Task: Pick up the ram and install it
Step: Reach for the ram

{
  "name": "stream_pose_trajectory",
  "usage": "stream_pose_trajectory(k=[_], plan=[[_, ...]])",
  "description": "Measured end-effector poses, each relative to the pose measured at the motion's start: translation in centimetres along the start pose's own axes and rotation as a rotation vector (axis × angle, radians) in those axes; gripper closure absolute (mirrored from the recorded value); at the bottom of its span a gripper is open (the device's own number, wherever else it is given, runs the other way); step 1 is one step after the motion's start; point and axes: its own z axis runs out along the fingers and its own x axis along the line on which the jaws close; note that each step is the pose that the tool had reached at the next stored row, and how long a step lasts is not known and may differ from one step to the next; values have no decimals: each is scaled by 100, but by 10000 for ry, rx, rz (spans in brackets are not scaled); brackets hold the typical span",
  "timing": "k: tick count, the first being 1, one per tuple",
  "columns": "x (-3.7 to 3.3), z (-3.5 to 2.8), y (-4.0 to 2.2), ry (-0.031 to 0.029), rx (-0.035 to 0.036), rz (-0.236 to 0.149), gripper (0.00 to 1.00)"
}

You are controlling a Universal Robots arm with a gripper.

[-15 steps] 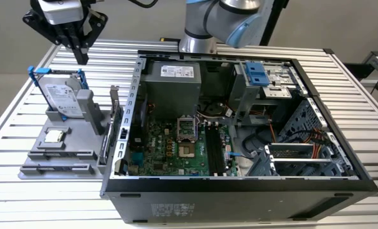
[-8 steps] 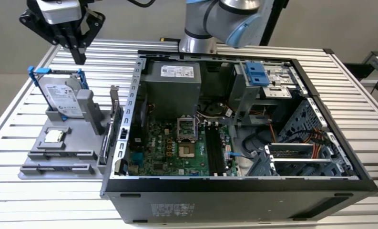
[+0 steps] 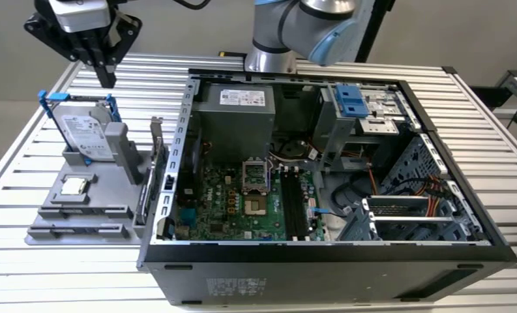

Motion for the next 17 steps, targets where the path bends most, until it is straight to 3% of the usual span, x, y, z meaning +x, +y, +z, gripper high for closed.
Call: stream_pose_trajectory(k=[17], plan=[[66,-1,4,22,-3,-244,100]])
